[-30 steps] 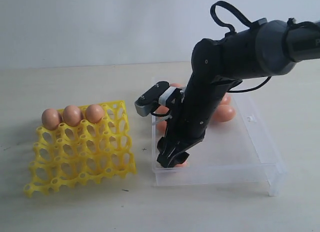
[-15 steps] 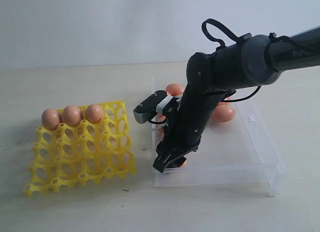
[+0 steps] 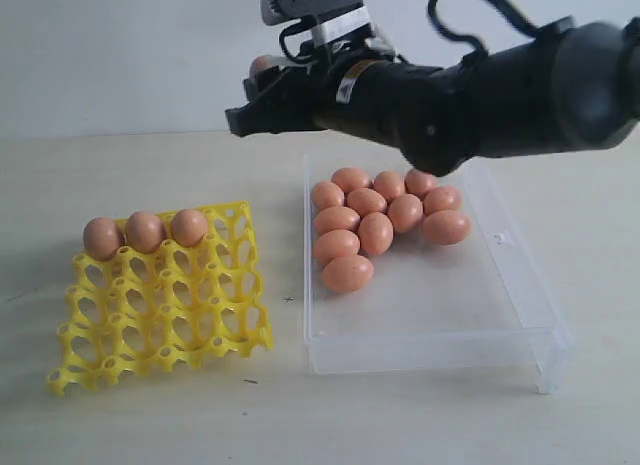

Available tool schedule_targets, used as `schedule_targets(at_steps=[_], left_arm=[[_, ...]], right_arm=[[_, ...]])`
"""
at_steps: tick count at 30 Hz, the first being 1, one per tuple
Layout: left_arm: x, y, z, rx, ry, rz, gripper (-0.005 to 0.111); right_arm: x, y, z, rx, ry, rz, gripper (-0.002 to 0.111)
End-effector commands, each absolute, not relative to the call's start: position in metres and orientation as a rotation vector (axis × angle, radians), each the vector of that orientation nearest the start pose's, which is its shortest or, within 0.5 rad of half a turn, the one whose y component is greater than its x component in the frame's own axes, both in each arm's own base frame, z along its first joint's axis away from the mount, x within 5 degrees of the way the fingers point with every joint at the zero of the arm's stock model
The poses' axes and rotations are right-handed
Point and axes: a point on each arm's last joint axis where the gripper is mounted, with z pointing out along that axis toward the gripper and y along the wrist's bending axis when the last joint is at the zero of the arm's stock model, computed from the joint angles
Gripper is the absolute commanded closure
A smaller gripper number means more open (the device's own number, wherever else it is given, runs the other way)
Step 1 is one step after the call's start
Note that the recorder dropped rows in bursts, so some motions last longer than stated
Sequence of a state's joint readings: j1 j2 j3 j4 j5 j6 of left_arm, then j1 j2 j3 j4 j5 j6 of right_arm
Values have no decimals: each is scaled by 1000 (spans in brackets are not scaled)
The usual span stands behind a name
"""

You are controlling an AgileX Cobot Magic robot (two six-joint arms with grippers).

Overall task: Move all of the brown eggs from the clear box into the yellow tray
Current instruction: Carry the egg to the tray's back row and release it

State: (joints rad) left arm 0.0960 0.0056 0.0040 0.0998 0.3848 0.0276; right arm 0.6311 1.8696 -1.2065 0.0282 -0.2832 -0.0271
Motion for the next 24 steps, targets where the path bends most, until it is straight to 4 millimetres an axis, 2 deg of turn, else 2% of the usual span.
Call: schedule_targets(at_steps=[1, 9, 17, 24], left_arm=[[52, 8, 179, -1, 1862, 177, 107], [52, 8, 179, -1, 1862, 177, 107], [52, 8, 179, -1, 1862, 177, 107], [52, 8, 179, -1, 1862, 177, 107]], right_arm=[[349, 278, 202, -672, 1696, 612, 108], [367, 297, 153, -670, 1757, 689, 108], [381, 306, 122, -662, 1836, 683, 108], [382, 305, 103, -697, 1889, 632, 108]])
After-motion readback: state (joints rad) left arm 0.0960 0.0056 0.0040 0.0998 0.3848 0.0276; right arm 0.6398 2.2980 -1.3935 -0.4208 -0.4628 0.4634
